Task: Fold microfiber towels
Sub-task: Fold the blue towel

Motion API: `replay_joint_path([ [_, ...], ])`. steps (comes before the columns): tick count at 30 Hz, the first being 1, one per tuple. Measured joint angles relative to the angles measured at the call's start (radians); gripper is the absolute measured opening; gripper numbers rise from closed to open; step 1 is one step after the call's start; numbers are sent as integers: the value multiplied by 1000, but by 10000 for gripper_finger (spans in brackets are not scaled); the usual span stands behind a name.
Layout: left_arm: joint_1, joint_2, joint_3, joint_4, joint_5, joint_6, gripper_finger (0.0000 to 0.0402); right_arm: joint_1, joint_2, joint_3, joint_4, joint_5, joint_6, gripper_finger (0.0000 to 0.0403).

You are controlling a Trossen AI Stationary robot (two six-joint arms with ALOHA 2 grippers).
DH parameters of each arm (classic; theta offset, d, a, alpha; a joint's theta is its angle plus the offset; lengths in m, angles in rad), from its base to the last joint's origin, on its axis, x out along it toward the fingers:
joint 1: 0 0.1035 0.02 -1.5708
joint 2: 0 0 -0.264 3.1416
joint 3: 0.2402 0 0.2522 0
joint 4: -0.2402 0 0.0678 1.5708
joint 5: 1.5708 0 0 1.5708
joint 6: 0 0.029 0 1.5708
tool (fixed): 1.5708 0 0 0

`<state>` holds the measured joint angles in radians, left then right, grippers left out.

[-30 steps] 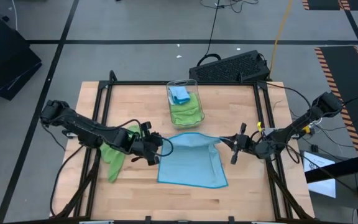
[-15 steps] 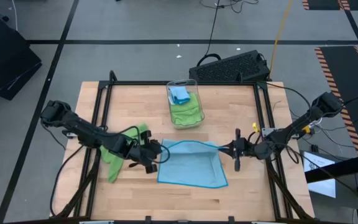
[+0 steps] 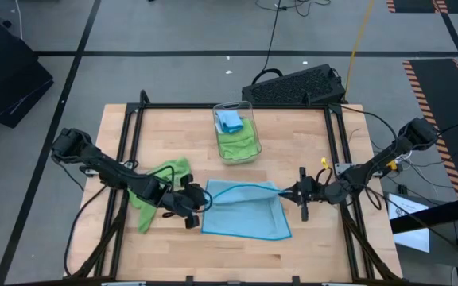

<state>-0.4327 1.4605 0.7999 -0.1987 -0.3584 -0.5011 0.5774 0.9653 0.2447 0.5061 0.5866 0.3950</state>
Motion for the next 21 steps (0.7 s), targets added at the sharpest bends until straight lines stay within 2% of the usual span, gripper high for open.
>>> replay_joint_path([
  [8, -21, 0, -7, 35, -2, -2, 16, 0, 0, 0, 11, -115, 16, 2],
  [13, -24, 0, -7, 36, 1, -18, 5, 0, 0, 0, 14, -144, 71, 2],
  [18, -24, 0, -7, 35, 18, -12, 16, 0, 0, 0, 19, -145, 130, 2],
  [21, -24, 3, -7, 33, 18, -4, 9, 0, 0, 0, 20, -145, 176, 2],
])
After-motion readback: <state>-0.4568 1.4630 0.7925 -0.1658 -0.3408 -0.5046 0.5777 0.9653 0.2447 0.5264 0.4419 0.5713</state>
